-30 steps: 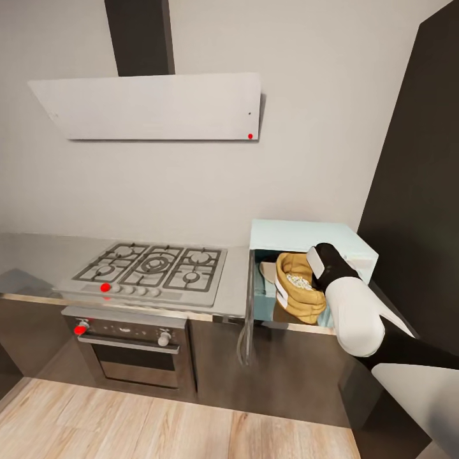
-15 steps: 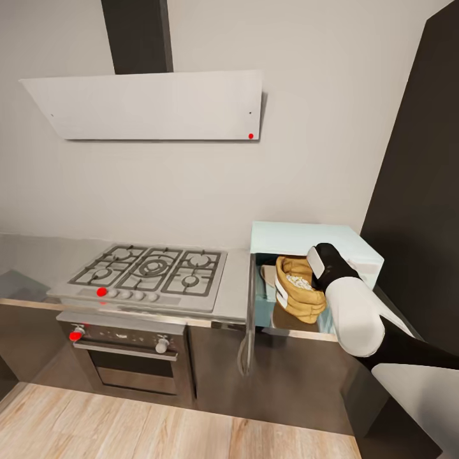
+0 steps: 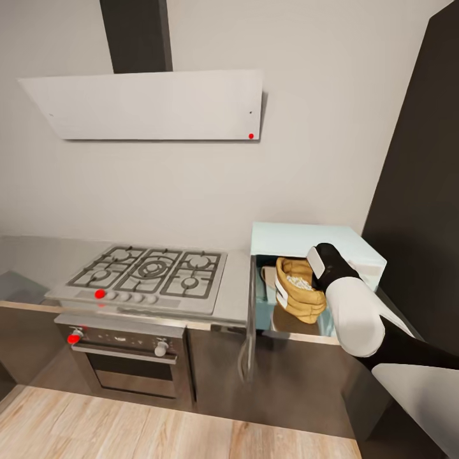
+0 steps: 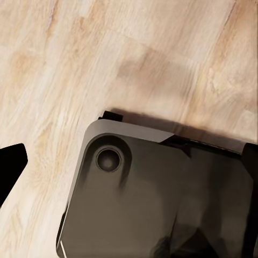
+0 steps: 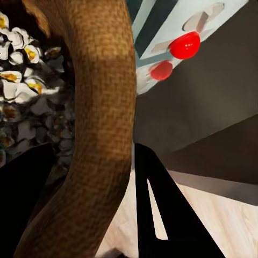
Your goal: In the kitchen, take the popcorn bag from the countertop, put it into the microwave, and heat it until the popcorn is cooked so the cooked popcorn ends up inside the bag.
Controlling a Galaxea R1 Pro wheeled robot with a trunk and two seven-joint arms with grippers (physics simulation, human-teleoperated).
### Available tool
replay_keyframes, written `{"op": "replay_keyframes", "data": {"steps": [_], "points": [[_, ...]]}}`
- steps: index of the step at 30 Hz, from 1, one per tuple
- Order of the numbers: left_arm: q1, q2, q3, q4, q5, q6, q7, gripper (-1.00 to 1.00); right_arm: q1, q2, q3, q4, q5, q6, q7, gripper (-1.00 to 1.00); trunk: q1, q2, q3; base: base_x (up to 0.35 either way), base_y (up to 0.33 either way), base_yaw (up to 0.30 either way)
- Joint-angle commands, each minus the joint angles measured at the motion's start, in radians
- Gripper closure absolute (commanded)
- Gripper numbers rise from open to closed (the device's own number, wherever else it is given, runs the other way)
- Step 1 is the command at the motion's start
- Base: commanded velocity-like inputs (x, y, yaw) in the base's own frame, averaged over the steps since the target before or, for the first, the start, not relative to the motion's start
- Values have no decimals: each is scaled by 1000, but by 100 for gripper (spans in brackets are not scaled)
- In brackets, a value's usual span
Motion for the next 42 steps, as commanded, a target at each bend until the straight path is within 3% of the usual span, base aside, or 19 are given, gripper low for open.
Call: {"op": "replay_keyframes", "data": {"steps": [1, 29, 42], "points": [[-1, 0, 2, 0, 1, -3, -1, -100, 0, 1, -7, 4, 14, 10, 2, 100, 1, -1, -2, 159, 0, 0], [-1, 0, 2, 1, 1, -3, -1, -100, 0, 1, -7, 4, 14, 10, 2, 100, 1, -1, -2, 70, -9, 0], [-1, 0, 2, 0, 1, -3, -1, -100, 0, -12, -7, 4, 14, 11, 3, 100, 1, -1, -2, 30, -12, 0]]}}
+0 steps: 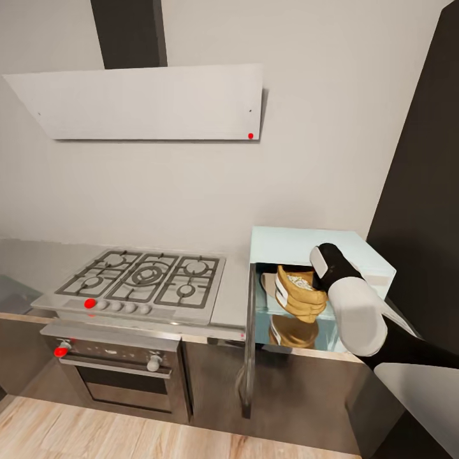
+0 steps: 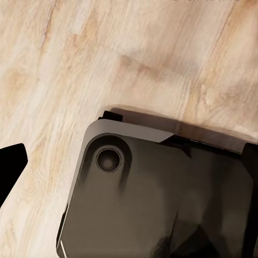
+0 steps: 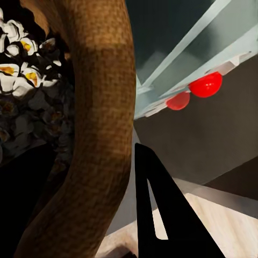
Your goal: In the kitchen, take the popcorn bag from the countertop, put it into the microwave, and heat it until the popcorn is cooked so the cooked popcorn ends up inside the bag.
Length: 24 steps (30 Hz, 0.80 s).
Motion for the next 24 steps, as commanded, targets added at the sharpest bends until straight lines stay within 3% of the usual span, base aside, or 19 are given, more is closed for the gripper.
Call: {"op": "replay_keyframes", "data": {"steps": [1, 24], "points": [[-1, -1, 3, -1, 1, -3, -1, -100, 1, 1, -4, -2, 47, 22, 3, 100, 1, -1, -2, 0, 0, 0], [-1, 0, 2, 0, 1, -3, -1, -100, -1, 1, -4, -2, 47, 22, 2, 100, 1, -1, -2, 80, 0, 0]]}}
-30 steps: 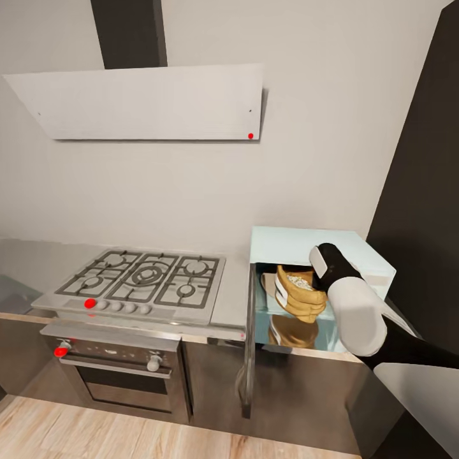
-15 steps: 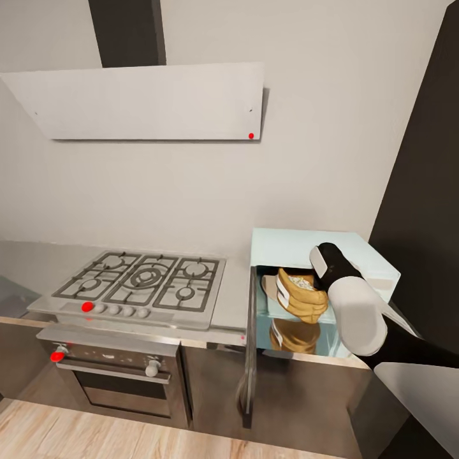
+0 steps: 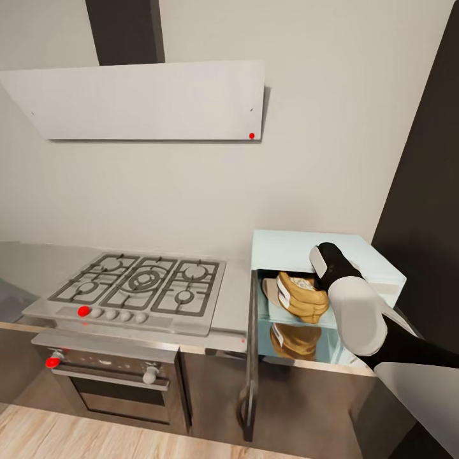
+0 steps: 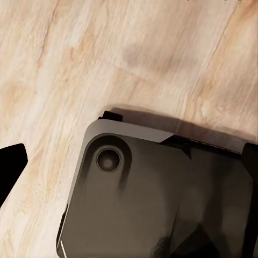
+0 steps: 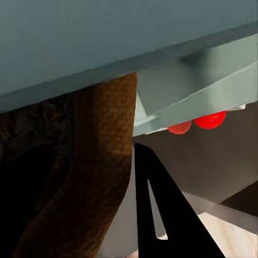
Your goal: In the kitchen, take the popcorn bag from the countertop, put it into the microwave, and heat it until the popcorn is cooked so the cooked popcorn ends up inside the bag.
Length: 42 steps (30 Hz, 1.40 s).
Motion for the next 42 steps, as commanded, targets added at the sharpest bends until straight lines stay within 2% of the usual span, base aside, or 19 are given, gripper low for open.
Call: {"op": "replay_keyframes", "data": {"steps": [1, 27, 28, 42], "points": [[-1, 0, 3, 0, 1, -3, -1, -100, 3, 1, -8, -2, 11, 3, 3, 100, 1, -1, -2, 30, 0, 0], [-1, 0, 3, 1, 1, -3, -1, -100, 4, 1, -8, -2, 11, 3, 3, 100, 1, -1, -2, 1, 0, 0], [-1, 0, 3, 1, 1, -3, -1, -100, 4, 1, -7, -2, 11, 3, 3, -100, 1, -1, -2, 0, 0, 0], [-1, 0, 3, 0, 1, -3, -1, -100, 3, 1, -9, -2, 11, 4, 3, -100, 1, -1, -2, 0, 0, 0]]}}
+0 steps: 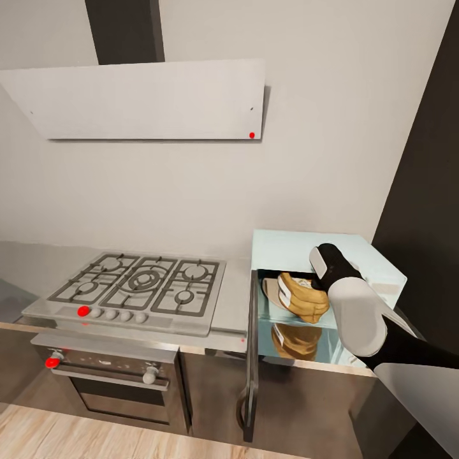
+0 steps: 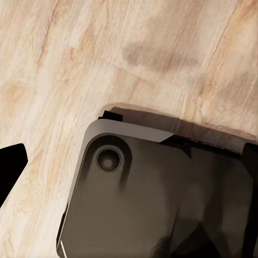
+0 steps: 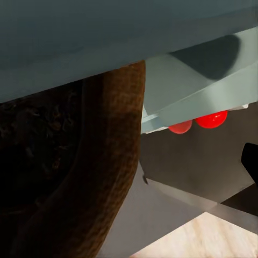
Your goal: In the kitchen, take the popcorn bag from the countertop, put it into the microwave, and heat it until the popcorn is cooked so the cooked popcorn ends up inside the bag.
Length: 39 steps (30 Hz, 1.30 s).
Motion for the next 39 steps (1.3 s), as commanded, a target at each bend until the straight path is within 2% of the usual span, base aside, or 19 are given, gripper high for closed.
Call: {"op": "replay_keyframes", "data": {"steps": [1, 29, 39], "points": [[-1, 0, 3, 0, 1, -3, -1, -100, -1, 1, -7, -2, 10, 6, 2, -100, 0, -2, -2, 0, 0, 0], [-1, 0, 3, 1, 1, -3, -1, -100, -1, 3, -6, -2, 10, 9, 2, -100, 0, -2, -2, -32, 0, 0], [-1, 0, 4, 1, 1, -3, -1, -100, -3, 3, -6, -2, 10, 9, 2, -100, 0, -2, -2, -45, 78, 0]]}}
